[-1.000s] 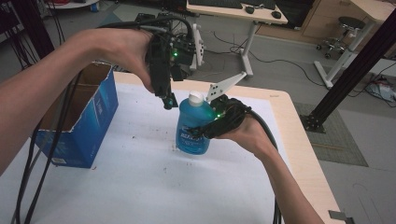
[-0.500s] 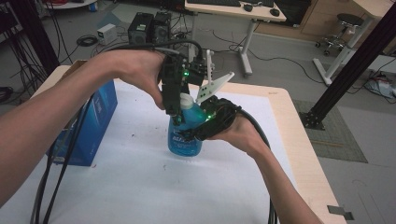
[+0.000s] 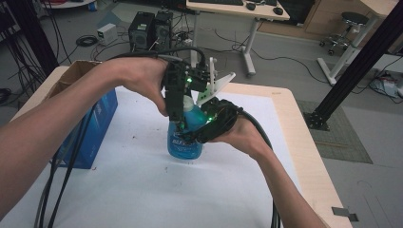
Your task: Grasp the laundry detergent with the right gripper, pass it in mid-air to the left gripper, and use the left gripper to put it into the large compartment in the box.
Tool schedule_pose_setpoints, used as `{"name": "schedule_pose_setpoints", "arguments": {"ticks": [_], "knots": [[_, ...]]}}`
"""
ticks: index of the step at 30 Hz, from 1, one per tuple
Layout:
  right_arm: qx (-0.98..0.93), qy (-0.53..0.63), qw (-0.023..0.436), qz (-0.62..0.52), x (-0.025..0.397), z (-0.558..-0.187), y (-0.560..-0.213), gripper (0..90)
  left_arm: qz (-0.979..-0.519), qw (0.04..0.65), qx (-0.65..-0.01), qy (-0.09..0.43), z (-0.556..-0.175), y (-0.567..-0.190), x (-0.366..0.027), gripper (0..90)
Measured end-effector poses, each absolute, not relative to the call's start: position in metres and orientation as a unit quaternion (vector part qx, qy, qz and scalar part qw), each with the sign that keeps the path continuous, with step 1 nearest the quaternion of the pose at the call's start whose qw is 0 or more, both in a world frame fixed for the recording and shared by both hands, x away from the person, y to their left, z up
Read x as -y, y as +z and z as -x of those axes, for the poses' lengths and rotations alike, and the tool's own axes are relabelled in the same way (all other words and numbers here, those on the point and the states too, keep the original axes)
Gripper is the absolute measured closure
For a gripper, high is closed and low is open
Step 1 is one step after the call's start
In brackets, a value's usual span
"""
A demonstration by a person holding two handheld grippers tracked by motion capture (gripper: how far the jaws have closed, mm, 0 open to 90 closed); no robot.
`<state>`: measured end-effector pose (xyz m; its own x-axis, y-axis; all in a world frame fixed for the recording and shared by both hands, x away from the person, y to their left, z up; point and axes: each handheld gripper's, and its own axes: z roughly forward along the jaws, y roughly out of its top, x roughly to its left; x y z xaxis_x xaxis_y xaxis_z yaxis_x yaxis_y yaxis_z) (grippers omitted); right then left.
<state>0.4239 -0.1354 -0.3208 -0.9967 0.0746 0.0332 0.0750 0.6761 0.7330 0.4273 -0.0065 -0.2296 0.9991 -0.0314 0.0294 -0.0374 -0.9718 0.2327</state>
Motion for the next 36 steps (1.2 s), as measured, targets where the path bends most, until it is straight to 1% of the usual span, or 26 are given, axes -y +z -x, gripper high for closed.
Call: {"name": "schedule_pose_setpoints", "arguments": {"ticks": [7, 13, 14, 24, 33, 36], "knots": [[0.915, -0.4, 0.001, 0.044, 0.1363, -0.4234, -0.3201, 46.4, -0.993, 0.119, 0.016, 0.014, -0.4268, -0.2326, 0.0072, 14.9], [0.916, -0.399, 0.001, 0.044, 0.136, -0.4232, -0.3204, 46.4, -0.992, 0.121, 0.019, 0.014, -0.4267, -0.2319, 0.0077, 17.5], [0.916, -0.399, 0.001, 0.044, 0.1359, -0.4231, -0.3205, 46.4, -0.992, 0.123, 0.019, 0.013, -0.4267, -0.2316, 0.0075, 19.3], [0.916, -0.399, 0.0, 0.04, 0.1346, -0.4235, -0.3217, 46.3, -0.992, 0.128, 0.019, 0.007, -0.4255, -0.2319, 0.0053, 21.3], [0.916, -0.4, -0.001, 0.039, 0.1347, -0.4228, -0.3212, 46.2, -0.991, 0.132, 0.02, 0.013, -0.4263, -0.2322, 0.0045, 25.3], [0.917, -0.398, 0.002, 0.044, 0.1351, -0.422, -0.3208, 46.2, -0.991, 0.133, 0.022, 0.014, -0.4266, -0.2317, 0.0044, 25.4]]}}
